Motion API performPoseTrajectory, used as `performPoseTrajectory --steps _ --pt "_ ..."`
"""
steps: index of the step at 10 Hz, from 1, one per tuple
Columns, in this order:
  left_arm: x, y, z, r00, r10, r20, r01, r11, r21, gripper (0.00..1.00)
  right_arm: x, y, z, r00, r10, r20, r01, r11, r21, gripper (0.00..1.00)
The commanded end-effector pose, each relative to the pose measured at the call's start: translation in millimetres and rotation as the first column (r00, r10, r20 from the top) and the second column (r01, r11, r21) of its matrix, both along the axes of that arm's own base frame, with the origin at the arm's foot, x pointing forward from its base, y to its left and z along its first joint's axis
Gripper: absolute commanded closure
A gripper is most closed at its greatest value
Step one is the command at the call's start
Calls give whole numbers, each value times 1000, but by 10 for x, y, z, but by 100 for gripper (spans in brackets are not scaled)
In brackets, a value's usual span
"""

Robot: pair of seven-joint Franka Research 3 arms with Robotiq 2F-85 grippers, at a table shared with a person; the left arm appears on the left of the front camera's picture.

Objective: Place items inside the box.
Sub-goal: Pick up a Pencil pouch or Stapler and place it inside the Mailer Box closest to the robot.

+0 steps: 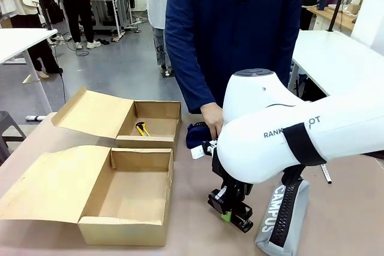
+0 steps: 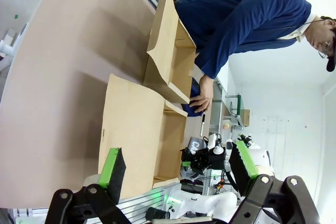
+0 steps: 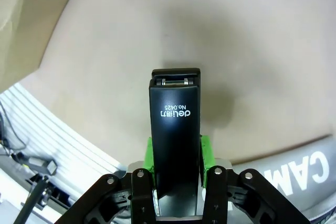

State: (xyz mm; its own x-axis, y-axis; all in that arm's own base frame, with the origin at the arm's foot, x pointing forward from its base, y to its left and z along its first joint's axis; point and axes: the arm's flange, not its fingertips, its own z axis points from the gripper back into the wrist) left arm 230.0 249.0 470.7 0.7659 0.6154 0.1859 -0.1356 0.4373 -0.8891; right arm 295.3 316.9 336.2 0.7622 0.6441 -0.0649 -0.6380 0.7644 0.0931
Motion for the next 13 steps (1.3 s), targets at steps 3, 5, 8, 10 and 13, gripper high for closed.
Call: performPoseTrajectory --steps 3,5,8,10,13 --pt "-2 -3 5 1000 -8 28 8 1000 -4 0 19 14 -37 1000 26 0 -26 1000 6 100" --pt "-2 -3 5 1000 -8 28 8 1000 -4 0 19 14 -37 1000 26 0 -26 1000 6 100" --pt "-2 -3 5 1000 -8 28 8 1000 -4 0 19 14 -37 1000 26 0 -26 1000 6 100" --pt "-2 -3 5 1000 -8 28 8 1000 -4 0 19 14 -37 1000 26 0 -26 1000 6 100" --pt "-2 -3 5 1000 -8 28 8 1000 -4 0 19 14 -37 1000 26 0 -26 1000 6 100"
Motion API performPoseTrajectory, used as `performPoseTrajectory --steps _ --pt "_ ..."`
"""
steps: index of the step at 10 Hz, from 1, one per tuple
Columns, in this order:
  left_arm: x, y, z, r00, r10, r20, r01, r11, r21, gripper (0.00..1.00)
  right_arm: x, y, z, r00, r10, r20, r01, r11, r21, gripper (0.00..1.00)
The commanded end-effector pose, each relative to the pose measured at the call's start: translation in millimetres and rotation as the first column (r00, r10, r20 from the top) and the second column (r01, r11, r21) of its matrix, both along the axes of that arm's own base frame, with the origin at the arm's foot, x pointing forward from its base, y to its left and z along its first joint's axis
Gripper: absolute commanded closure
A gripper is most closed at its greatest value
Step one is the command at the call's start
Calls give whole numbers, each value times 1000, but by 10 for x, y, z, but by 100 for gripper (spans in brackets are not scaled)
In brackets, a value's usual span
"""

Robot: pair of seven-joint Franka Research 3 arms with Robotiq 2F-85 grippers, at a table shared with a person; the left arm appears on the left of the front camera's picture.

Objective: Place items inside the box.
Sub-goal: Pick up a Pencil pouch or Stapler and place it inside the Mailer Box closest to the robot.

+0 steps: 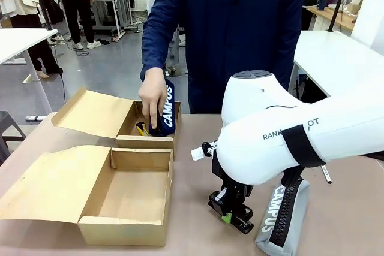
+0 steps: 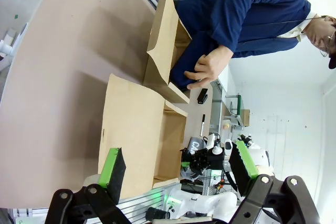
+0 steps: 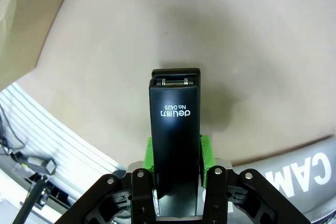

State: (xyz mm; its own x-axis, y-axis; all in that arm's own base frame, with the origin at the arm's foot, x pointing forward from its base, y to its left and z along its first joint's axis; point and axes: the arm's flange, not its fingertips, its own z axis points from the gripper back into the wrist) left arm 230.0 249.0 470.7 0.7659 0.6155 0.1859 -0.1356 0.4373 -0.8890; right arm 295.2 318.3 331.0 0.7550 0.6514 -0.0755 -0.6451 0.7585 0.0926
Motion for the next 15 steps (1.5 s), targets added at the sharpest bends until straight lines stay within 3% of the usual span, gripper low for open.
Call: performPoseTrajectory --steps 1,7,8,13,15 --pt "-2 -4 5 1000 -8 28 8 1000 -4 0 21 0 15 1000 16 8 -16 1000 13 100" --pt "-2 -4 5 1000 -8 28 8 1000 -4 0 21 0 15 1000 16 8 -16 1000 13 100" --pt "-2 -4 5 1000 -8 28 8 1000 -4 0 -1 1 0 1000 0 0 0 1000 0 63" --pt "-2 -4 5 1000 -8 28 8 1000 -4 0 -20 -9 52 998 -57 -8 57 998 32 63" --pt "-2 -4 5 1000 -8 28 8 1000 -4 0 -148 51 228 988 -151 -42 155 981 117 63"
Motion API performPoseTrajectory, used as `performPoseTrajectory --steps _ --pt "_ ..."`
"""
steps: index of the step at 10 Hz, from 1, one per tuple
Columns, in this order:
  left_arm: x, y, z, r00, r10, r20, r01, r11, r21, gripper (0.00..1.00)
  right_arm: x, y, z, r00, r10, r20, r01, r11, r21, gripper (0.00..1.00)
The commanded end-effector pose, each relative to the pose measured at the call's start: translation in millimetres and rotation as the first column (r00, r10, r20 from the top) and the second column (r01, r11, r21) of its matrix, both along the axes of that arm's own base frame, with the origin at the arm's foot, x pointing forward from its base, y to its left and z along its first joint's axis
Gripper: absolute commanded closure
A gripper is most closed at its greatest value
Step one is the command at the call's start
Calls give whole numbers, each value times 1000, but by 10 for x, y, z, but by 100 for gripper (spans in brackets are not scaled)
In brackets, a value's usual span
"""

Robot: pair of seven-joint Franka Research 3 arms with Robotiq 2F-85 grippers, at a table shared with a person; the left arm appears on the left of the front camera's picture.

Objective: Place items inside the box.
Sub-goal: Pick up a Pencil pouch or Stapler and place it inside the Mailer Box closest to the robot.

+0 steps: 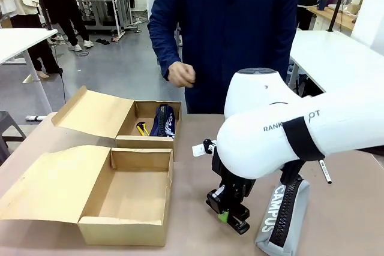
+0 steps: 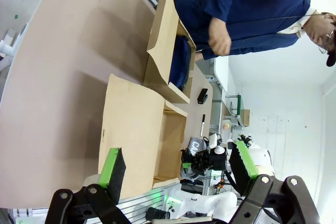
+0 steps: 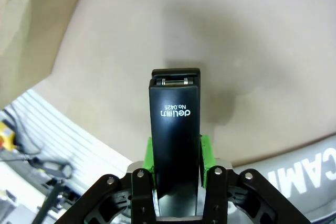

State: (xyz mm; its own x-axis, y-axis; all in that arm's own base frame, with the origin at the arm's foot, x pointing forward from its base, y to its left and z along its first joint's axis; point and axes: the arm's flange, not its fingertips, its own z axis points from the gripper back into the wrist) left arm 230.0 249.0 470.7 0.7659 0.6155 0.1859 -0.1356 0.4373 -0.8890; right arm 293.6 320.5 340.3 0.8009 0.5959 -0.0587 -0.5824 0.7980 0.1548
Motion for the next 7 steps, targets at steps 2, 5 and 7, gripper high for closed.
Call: performPoseTrajectory --steps 2,5,7 --pt "-2 -4 5 1000 -8 28 8 1000 -4 0 -389 236 487 950 -302 -85 313 932 182 63" --pt "-2 -4 5 1000 -8 28 8 1000 -4 0 -552 774 786 865 -480 -147 502 828 248 63" --pt "-2 -4 5 1000 -8 28 8 1000 -4 0 -516 1271 727 809 -576 -115 585 773 246 63"
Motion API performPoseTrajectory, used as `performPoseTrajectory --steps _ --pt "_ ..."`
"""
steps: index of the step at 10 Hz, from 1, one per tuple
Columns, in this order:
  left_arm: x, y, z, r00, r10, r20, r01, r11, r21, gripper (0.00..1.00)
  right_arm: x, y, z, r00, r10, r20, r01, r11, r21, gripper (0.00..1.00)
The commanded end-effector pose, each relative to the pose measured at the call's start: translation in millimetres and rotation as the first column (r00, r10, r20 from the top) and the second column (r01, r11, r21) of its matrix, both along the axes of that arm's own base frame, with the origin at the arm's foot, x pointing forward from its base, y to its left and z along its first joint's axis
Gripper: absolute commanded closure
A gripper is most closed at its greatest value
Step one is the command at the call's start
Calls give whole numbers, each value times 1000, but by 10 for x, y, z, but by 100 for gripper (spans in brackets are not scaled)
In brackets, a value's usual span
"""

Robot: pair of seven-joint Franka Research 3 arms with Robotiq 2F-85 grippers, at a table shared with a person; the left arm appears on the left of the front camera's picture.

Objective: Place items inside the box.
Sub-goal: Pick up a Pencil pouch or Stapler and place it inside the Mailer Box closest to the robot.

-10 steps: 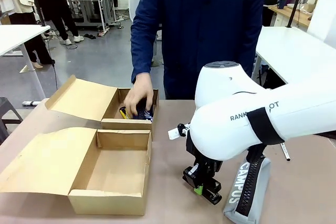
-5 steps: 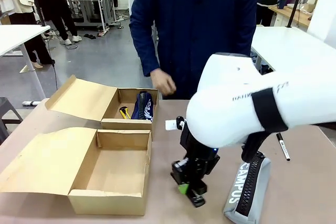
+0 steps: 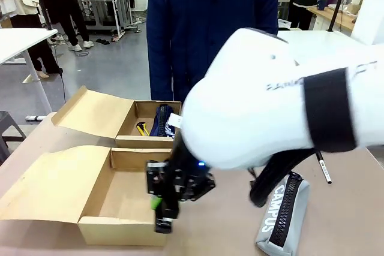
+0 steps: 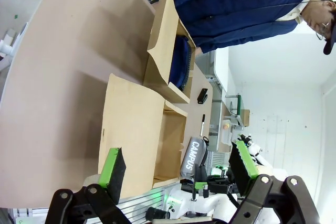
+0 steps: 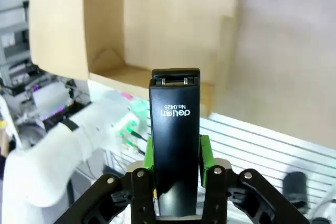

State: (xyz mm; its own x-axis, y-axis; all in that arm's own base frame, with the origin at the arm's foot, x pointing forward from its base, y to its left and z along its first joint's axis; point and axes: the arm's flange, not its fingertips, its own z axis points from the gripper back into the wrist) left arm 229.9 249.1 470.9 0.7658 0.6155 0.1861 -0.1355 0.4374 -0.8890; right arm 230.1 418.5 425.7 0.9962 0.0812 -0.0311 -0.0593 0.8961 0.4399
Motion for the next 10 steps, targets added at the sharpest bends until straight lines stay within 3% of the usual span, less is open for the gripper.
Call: performPoseTrajectory --steps 1,2,3,5,7,10 --pt "-1 -5 3 1000 -8 28 8 1000 -4 0 118 542 -197 990 -108 88 113 992 -61 63" --pt "-1 -5 3 1000 -8 28 8 1000 -4 0 0 0 0 1000 0 0 0 1000 0 63" --pt "-1 -5 3 1000 -8 28 8 1000 -4 0 0 0 0 1000 0 0 0 1000 0 63" --pt "-1 -5 3 1000 -8 28 8 1000 -4 0 36 348 -97 999 -40 -2 40 998 -57 63" --pt "-1 -5 3 1000 -8 28 8 1000 -4 0 277 641 -75 986 -155 58 159 984 -78 63" --pt "-1 -5 3 1000 -8 28 8 1000 -4 0 532 868 -204 972 -217 90 229 960 -160 63"
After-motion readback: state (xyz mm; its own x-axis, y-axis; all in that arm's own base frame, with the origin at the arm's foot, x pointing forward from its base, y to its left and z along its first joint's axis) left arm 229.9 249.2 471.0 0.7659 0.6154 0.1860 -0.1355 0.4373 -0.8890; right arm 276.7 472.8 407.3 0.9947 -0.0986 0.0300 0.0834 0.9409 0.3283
